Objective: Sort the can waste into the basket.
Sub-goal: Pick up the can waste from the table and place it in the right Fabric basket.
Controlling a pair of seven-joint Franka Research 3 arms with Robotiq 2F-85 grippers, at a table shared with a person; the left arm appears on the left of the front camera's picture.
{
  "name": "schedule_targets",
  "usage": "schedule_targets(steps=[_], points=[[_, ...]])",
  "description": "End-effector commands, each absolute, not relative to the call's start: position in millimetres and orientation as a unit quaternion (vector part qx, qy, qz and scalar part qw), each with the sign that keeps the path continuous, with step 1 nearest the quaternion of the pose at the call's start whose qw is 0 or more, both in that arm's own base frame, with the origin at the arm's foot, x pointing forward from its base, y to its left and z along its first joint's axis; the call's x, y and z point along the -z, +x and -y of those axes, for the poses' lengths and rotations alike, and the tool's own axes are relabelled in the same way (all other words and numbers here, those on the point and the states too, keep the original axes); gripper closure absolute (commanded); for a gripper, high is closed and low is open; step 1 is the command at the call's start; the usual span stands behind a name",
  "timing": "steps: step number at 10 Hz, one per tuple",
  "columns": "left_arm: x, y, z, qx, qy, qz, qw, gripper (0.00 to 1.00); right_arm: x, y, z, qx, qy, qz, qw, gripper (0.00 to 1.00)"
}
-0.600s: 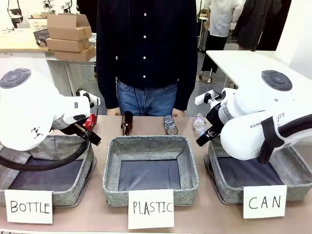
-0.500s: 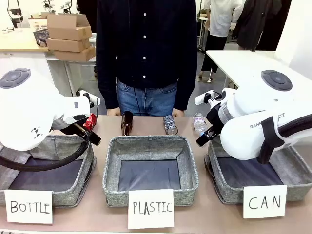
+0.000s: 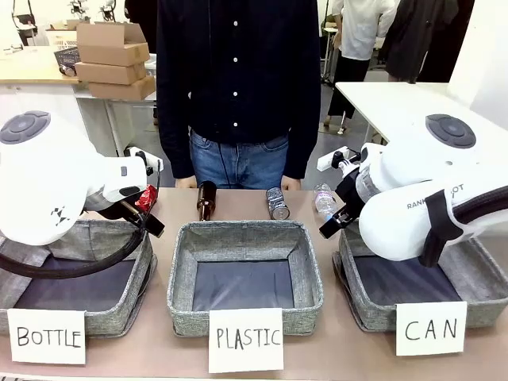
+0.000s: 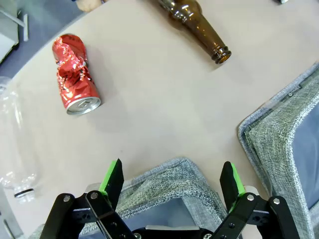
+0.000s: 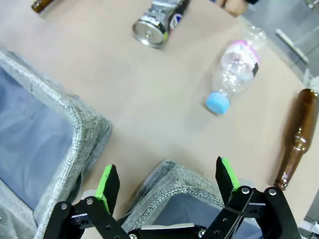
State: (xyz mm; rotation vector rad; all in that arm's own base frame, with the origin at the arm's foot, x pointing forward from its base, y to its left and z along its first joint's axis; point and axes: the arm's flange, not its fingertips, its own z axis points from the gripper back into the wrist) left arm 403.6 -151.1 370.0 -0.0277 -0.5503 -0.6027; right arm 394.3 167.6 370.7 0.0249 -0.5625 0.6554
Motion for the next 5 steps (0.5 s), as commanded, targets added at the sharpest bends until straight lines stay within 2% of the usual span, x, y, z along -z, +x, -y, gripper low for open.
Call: schedule_targets(steps=[1, 3, 4, 5], points=[[-370, 404, 151, 0.293, -0.013, 0.268, 0.918, 0.0, -371, 394, -168, -0.317, 0.012, 0.273, 0.908, 0.0], [-370, 404, 151, 0.293, -0.013, 0.268, 0.918, 0.0, -371, 394, -168, -0.318, 0.012, 0.273, 0.908, 0.0], [-433, 387, 167, 0.299, 0.021, 0.256, 0.919, 0.0, -429, 377, -156, -0.262, 0.003, 0.271, 0.926, 0.0], [-502, 345, 181, 0.309, 0.001, 0.286, 0.907, 0.0, -490, 337, -136, -0.235, 0.003, 0.317, 0.919, 0.0]])
